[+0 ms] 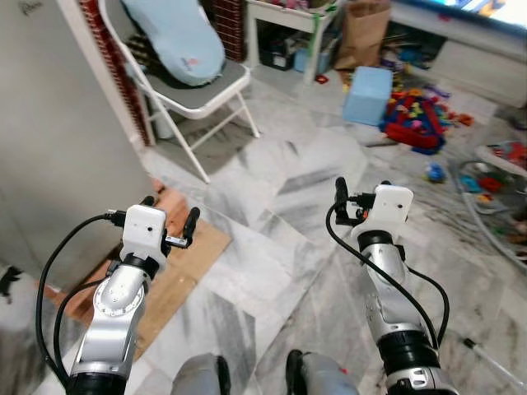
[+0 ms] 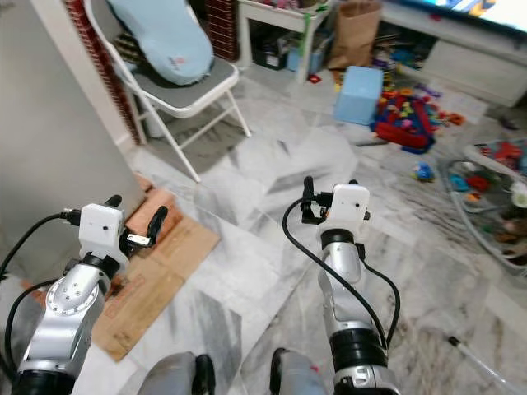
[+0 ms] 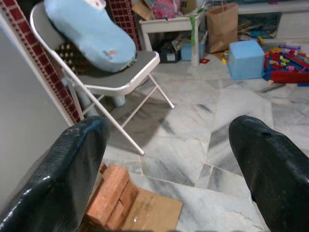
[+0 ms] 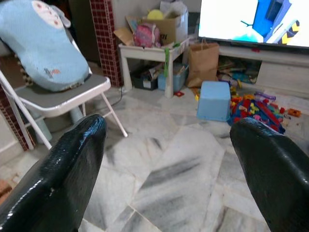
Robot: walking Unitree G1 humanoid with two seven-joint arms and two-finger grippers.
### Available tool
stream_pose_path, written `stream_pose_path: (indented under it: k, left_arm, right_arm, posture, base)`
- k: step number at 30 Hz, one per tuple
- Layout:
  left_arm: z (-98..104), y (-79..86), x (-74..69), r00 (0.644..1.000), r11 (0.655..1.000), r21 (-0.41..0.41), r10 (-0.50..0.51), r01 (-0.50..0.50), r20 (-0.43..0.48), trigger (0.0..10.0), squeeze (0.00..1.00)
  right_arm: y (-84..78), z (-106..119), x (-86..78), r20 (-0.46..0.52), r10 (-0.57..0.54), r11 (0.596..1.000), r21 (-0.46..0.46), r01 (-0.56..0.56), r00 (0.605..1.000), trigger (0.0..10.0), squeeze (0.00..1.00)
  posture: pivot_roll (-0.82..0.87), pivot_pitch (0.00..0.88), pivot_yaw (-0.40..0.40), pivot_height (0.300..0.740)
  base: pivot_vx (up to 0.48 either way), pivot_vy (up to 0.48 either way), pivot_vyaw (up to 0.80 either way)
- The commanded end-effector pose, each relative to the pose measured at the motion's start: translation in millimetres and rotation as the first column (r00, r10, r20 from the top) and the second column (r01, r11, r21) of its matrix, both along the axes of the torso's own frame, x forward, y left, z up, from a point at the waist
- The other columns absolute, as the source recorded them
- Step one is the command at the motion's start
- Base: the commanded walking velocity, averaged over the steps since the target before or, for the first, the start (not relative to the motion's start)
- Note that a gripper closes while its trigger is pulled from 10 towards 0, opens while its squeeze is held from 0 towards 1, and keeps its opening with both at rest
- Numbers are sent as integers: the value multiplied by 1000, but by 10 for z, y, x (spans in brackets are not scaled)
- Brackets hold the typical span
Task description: Restocking fridge
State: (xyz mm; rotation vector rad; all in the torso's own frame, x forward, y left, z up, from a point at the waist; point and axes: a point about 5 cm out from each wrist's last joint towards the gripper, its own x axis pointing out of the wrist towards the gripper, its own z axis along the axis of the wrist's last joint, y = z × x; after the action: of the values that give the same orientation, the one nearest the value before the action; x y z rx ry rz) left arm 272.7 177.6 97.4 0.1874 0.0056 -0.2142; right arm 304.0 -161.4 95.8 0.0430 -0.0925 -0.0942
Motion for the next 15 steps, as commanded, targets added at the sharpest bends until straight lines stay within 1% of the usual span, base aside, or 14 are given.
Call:
stream_pose_path:
  k: [1, 6, 8, 10, 15]
  left_arm:
    - [-21, 9, 15, 1000, 1000, 25, -12, 12, -12, 10000, 0]
    - [5, -15, 58, 1000, 999, 44, -3, 3, 7, 10000, 0]
    - [8, -74, 52, 1000, 998, 66, -20, 19, 17, 10000, 0]
    - [11, -93, 47, 999, 997, 70, -29, 27, 19, 10000, 0]
    - [-4, -116, 41, 998, 998, 40, -54, 53, 14, 10000, 0]
  right_arm:
    - [-63, 47, -15, 22, -30, 1000, 2, 30, 999, 10000, 0]
    - [-61, 96, 18, 41, -25, 1000, -16, 26, 999, 10000, 0]
    - [-39, 119, 51, 41, -9, 999, -32, 11, 999, 10000, 0]
    - [-33, 137, 55, 44, -5, 999, -33, 7, 999, 10000, 0]
    - [-32, 170, 59, 51, -10, 999, -33, 12, 999, 10000, 0]
  posture:
    - [38, 139, 39, 740]
    - [41, 158, 27, 740]
    - [43, 166, 18, 740]
    - [53, 170, 18, 740]
    - [35, 180, 20, 740]
  base:
    - [0, 0, 0]
    - [0, 0, 0]
    - [0, 0, -513]
    - [0, 0, -800]
    - [0, 0, -800]
